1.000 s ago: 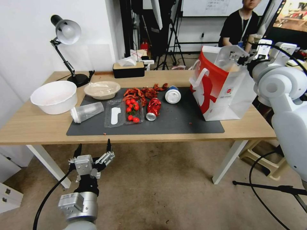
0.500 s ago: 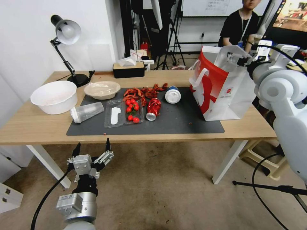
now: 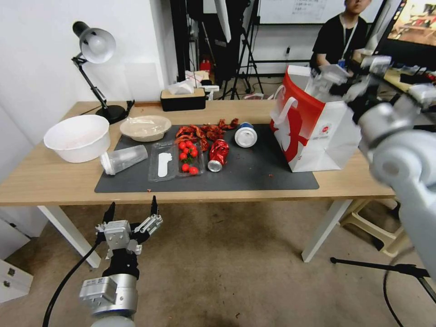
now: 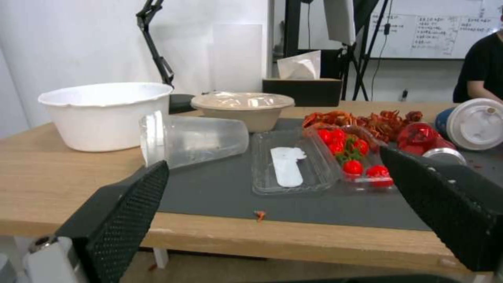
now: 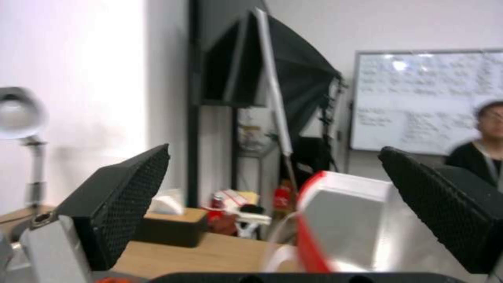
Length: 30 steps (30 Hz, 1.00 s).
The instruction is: Pick up the trash from the table and place it into the takeout bag.
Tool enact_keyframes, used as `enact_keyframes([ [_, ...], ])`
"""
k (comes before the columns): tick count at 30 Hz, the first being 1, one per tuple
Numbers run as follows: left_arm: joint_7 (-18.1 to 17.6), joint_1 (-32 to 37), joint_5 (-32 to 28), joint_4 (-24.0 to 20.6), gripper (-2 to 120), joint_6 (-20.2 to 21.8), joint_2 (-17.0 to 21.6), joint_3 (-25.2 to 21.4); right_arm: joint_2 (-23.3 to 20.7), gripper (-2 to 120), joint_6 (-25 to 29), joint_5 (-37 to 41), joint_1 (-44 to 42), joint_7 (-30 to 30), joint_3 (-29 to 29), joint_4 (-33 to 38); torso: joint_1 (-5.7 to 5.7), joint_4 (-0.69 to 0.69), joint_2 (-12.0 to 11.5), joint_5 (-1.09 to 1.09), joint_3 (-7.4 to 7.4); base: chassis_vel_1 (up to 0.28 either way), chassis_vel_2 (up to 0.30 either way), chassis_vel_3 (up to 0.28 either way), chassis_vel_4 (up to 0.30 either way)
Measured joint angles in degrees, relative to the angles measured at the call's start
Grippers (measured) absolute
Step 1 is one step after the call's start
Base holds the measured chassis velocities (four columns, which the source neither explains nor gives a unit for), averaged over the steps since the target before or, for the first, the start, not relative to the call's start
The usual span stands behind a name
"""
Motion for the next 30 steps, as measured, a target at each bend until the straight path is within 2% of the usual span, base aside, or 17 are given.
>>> enact_keyframes([
  [3, 0.23, 0.00, 0.00, 0.29, 100, -0.31, 0.21, 0.00, 2.49, 100, 5.10, -4.70, -9.68, -3.17, 2.27, 2.70, 0.00, 0.00, 0.00, -0.02, 0.00, 0.000, 0.000, 0.000, 0.000],
  [4, 0.23, 0.00, 0.00, 0.29, 100, -0.31, 0.21, 0.00, 2.49, 100, 5.10, -4.70, -9.68, -3.17, 2.27, 2.70, 0.00, 0.00, 0.00, -0.02, 0.00, 0.000, 0.000, 0.000, 0.000],
  [7, 0.26, 0.01, 0.00, 0.88, 100, -0.89, 0.31, 0.01, 6.14, 100, 9.46, -8.69, -17.93, -4.71, 2.51, 3.90, 0.00, -0.01, 0.00, 0.01, 0.00, 0.000, 0.000, 0.000, 0.000],
  [12, 0.26, 0.14, 0.00, 0.97, 100, -1.13, 0.39, -0.02, 8.53, 100, 12.13, -11.08, -22.04, -5.41, 2.50, 4.02, 0.00, 0.00, 0.00, 0.01, 0.00, 0.000, 0.000, 0.000, 0.000],
  [16, 0.29, 0.48, -0.01, 0.97, 100, -1.57, 0.50, -0.21, 12.84, 100, 16.85, -14.94, -27.39, -6.47, 1.67, 3.33, 0.00, 0.00, 0.00, 0.01, 0.00, 0.000, 0.000, 0.000, 0.000],
  [21, 0.37, 0.56, -0.01, 1.10, 100, -1.72, 0.56, -0.25, 14.69, 100, 18.86, -16.72, -29.63, -6.88, 0.90, 2.45, -0.01, 0.00, 0.00, 0.00, 0.00, 0.000, 0.000, 0.000, 0.000],
  [30, 1.03, 0.59, -0.01, 1.84, 100, -1.85, 0.54, -0.38, 19.62, 100, 25.33, -22.39, -37.08, -7.64, -0.87, -2.44, -0.01, 0.00, 0.00, 0.00, 0.01, 0.000, 0.000, 0.000, 0.000],
])
